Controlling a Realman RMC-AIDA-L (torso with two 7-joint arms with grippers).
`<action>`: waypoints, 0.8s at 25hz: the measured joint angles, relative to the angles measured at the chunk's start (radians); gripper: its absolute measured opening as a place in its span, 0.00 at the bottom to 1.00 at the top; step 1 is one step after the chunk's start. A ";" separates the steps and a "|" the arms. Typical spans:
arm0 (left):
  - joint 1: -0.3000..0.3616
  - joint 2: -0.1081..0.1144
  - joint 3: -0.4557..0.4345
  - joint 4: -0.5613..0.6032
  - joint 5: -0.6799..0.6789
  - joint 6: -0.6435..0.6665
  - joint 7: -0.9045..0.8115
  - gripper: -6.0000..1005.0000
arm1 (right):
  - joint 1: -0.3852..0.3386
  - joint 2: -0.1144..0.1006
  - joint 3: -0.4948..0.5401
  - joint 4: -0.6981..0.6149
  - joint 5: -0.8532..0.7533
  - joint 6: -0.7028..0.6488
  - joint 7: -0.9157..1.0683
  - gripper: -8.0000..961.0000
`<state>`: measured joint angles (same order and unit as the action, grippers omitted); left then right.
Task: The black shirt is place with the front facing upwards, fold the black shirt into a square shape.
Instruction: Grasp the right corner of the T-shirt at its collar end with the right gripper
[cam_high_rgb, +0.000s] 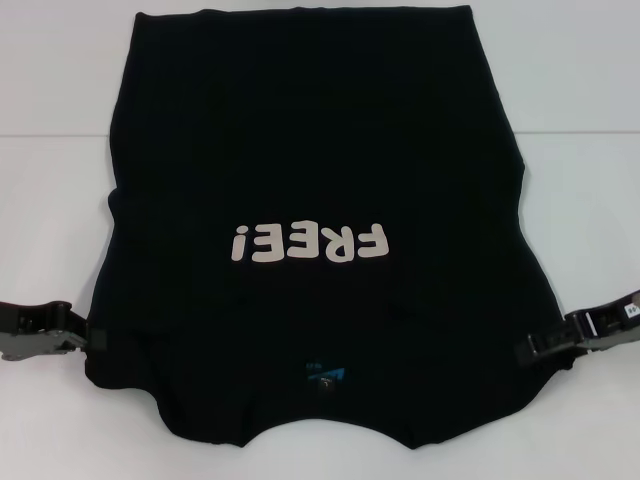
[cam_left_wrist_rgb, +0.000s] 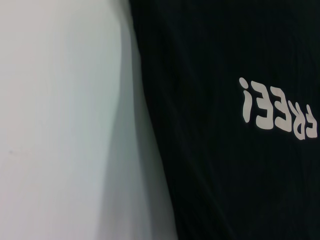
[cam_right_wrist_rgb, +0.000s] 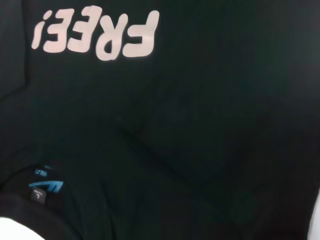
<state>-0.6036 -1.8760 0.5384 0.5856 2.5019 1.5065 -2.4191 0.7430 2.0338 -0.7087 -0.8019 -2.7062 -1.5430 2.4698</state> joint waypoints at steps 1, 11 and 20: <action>0.000 0.000 0.000 0.000 0.000 0.000 0.000 0.01 | 0.001 -0.002 -0.001 0.008 -0.002 0.004 0.000 0.95; -0.005 0.000 0.000 0.000 -0.001 -0.001 0.000 0.01 | 0.013 0.002 -0.018 0.039 0.004 0.026 -0.004 0.93; -0.009 0.002 0.000 -0.003 -0.002 0.002 0.000 0.01 | 0.029 0.012 -0.051 0.046 -0.001 0.069 -0.003 0.88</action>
<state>-0.6127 -1.8738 0.5384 0.5827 2.4997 1.5082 -2.4191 0.7721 2.0459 -0.7600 -0.7561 -2.7075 -1.4745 2.4665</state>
